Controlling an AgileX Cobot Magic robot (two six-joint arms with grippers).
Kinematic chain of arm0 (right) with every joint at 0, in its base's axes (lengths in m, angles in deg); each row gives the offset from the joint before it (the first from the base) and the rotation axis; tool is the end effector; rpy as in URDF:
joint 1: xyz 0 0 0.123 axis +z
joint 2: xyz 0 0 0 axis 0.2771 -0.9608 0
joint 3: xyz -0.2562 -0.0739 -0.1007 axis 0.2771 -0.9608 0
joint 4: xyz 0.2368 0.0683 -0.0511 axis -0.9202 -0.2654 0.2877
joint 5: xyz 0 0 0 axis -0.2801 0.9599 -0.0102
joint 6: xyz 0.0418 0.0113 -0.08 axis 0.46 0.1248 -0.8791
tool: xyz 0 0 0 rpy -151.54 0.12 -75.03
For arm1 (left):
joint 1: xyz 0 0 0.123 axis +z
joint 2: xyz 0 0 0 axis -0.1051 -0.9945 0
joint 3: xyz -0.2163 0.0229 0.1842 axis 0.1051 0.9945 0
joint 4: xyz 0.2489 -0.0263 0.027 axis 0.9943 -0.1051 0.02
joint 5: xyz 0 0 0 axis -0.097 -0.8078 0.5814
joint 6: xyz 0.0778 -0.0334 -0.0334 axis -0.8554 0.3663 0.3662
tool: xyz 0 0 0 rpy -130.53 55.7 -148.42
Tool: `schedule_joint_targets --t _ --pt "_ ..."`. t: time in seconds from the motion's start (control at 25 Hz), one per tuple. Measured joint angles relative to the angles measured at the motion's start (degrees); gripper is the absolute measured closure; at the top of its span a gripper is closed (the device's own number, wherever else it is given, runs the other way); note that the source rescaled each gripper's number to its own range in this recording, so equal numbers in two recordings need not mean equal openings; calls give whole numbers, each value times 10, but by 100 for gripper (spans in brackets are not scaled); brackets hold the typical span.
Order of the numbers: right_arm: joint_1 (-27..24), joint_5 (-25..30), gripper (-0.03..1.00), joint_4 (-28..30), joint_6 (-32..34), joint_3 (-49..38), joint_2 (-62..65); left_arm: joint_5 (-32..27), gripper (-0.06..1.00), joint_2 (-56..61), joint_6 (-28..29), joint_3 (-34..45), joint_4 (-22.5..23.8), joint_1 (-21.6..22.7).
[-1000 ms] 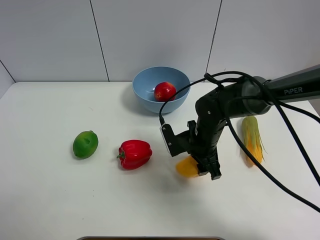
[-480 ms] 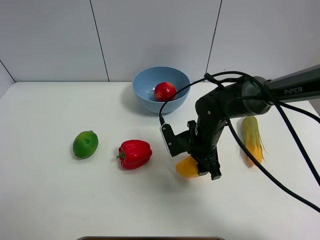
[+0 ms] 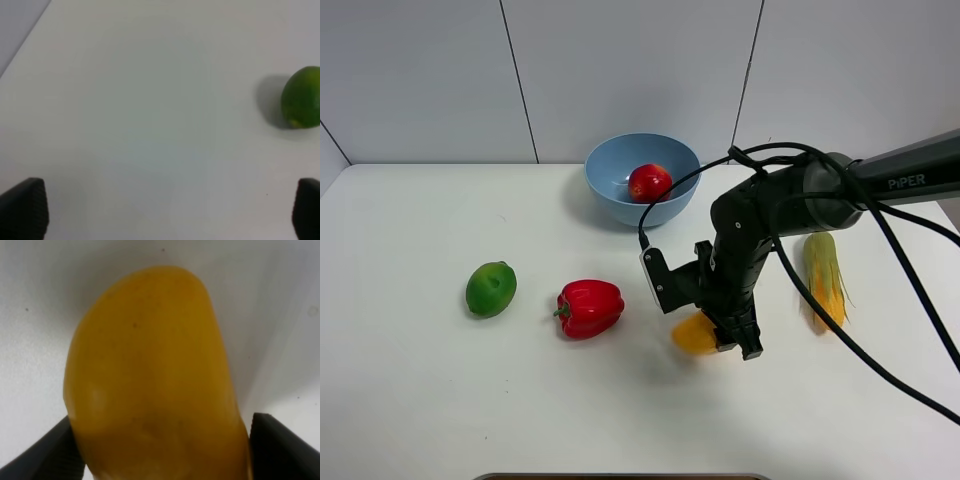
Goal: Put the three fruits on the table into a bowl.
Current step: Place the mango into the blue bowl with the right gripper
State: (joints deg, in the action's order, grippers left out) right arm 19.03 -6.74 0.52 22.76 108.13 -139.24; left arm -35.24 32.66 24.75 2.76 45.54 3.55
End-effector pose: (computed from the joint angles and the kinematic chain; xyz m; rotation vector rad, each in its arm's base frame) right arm 0.2684 0.1873 0.1115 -2.3861 1.9408 -0.0478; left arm -0.0022 0.0143 0.2611 -0.2116 2.1115 0.0470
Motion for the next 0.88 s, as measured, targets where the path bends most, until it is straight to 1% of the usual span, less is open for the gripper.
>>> schedule_joint_targets --t 0.16,0.48,0.56,0.88 --pt "0 1 96 0 9 0 12 0 -6 0 0 0 0 0" --pt "0 16 96 1 36 0 89 0 -6 0 0 0 0 0" --pt "0 19 96 4 54 0 111 0 -6 0 0 0 0 0" --pt "0 23 96 54 183 0 223 0 -6 0 0 0 0 0"
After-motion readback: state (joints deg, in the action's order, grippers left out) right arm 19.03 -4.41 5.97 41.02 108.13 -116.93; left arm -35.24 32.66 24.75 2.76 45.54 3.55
